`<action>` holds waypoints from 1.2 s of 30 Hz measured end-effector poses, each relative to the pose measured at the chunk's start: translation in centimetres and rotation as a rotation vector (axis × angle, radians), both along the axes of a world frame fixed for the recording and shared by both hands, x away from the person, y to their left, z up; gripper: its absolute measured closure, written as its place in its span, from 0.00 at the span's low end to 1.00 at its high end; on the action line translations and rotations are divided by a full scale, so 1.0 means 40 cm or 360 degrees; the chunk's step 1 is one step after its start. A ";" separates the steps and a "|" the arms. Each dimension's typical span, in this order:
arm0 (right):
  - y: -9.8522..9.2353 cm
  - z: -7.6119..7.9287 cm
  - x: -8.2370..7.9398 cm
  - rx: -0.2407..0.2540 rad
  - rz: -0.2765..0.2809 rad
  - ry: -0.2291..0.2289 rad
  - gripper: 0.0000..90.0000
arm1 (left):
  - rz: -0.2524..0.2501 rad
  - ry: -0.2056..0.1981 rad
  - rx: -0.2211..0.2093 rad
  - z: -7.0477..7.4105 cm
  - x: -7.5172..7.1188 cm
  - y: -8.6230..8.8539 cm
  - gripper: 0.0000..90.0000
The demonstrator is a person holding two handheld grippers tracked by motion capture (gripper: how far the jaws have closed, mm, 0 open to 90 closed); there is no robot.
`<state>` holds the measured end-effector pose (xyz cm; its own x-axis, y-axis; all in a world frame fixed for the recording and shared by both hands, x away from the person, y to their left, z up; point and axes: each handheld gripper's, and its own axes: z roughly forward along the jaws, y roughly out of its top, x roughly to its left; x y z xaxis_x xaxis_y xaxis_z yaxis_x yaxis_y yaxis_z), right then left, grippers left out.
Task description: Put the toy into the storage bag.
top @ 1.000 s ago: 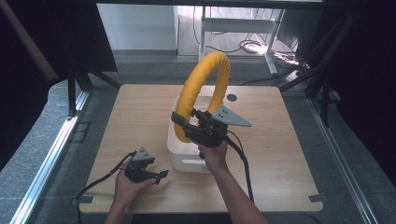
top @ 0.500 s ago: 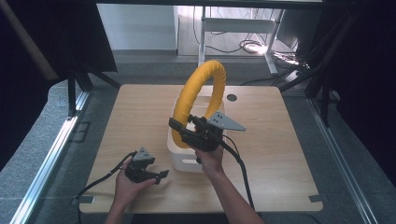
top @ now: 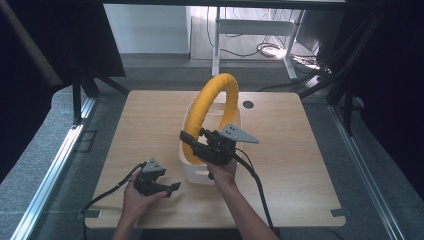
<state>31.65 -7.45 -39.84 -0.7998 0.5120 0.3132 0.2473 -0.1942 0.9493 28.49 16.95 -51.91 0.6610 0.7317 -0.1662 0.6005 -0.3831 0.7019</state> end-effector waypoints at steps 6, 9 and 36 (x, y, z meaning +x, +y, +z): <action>0.008 -0.019 -0.001 -0.0009 -0.0003 0.0025 0.54 | 0.0001 -0.0001 0.0003 0.000 0.000 0.000 0.22; 0.008 -0.019 -0.003 -0.0010 -0.0011 0.0029 0.54 | -0.0004 -0.0004 0.0004 0.001 0.000 0.001 0.22; -0.028 -0.010 -0.013 -0.0249 -0.0116 0.0215 0.28 | -0.0008 0.0005 0.0007 -0.002 0.001 0.000 0.22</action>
